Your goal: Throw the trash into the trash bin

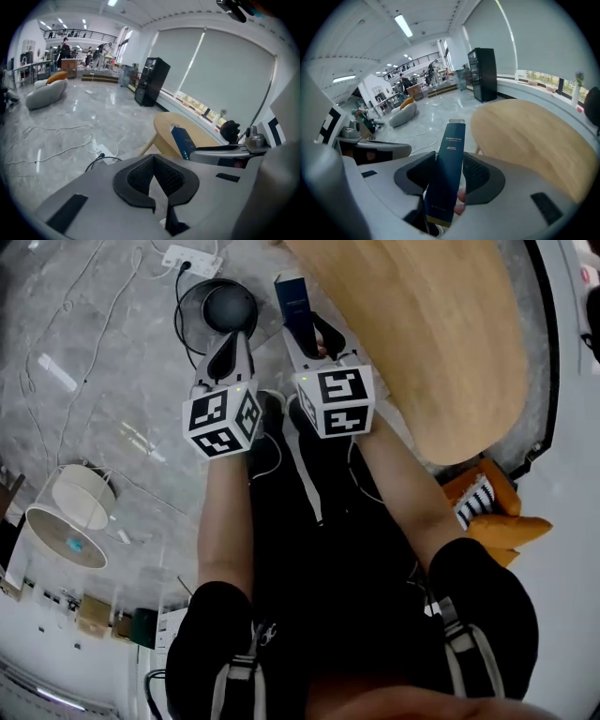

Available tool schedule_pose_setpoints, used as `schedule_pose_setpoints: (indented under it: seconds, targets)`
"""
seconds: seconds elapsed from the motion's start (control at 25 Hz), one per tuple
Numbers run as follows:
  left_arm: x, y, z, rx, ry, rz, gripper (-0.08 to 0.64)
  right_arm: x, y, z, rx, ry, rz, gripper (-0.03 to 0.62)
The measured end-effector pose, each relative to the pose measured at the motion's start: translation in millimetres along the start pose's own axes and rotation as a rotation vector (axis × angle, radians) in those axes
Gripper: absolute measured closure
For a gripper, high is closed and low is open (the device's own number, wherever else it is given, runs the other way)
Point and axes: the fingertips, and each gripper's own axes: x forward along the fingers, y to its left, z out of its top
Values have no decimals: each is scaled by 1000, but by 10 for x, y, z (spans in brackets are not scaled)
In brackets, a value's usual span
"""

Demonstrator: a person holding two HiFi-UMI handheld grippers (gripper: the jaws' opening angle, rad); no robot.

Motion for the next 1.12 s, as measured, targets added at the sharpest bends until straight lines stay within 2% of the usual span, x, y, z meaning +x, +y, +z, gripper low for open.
schedule_pose_setpoints:
  seconds: [0.32, 0.48, 0.68, 0.88, 1.12]
  targets:
    - [-318, 1070, -307, -151, 14, 91, 552, 794, 1057, -577, -119, 250, 164, 407]
    - [-393, 1371, -423, -175, 24, 91, 552, 1180, 1328, -943, -148, 375, 191, 407]
    - [-440, 1710, -617, -238, 33, 69, 552, 1640, 1453, -1393, -115, 511, 178, 408]
    - [-390, 2040, -896, -264, 72, 52, 552, 2071, 1433, -1685, 19, 609, 115, 408]
    - [-270, 2282, -1083, -282, 101, 27, 552, 2582, 1276, -1875, 469, 652, 39, 408]
